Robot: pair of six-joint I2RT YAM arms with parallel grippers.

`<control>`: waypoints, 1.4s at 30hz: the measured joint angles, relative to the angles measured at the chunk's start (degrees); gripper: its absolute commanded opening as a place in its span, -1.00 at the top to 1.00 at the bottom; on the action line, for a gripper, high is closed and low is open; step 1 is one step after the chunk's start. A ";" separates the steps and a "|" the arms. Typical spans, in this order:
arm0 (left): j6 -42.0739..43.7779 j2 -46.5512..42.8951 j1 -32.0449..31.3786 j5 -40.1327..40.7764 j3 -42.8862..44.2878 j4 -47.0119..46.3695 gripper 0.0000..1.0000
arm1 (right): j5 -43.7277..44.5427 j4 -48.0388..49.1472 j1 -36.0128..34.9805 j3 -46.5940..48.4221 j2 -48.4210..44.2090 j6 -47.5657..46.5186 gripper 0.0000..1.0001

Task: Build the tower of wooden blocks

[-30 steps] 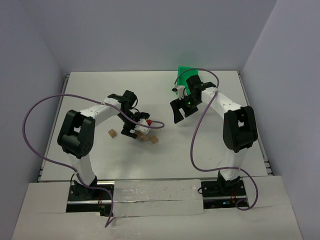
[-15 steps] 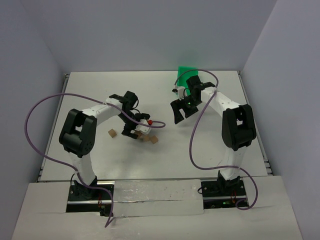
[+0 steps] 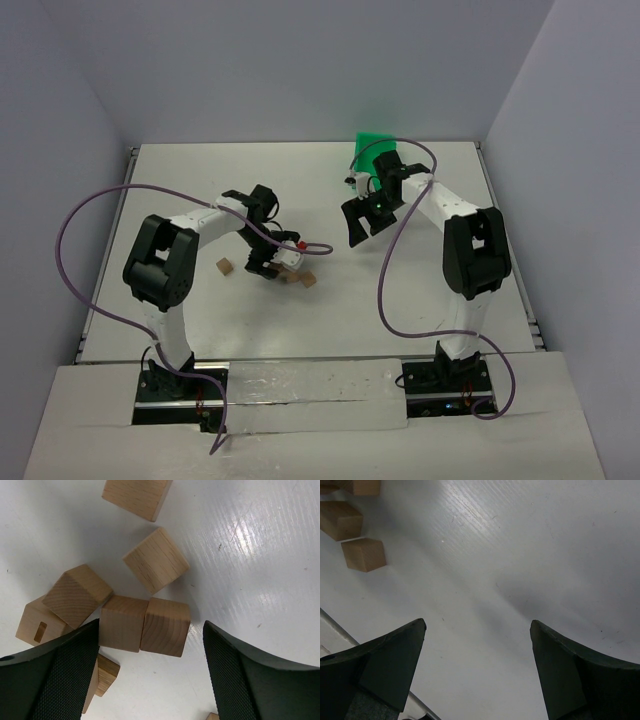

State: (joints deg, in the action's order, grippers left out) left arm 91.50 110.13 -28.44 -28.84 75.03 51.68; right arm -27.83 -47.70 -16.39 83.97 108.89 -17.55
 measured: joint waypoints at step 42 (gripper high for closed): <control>0.35 1.74 17.44 4.41 19.45 8.72 1.00 | -1.54 -0.63 0.16 1.85 0.29 0.11 -0.85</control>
State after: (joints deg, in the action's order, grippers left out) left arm 91.85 111.87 -10.99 -24.43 94.48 60.40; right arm -29.37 -48.33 -16.23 85.82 109.19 -17.45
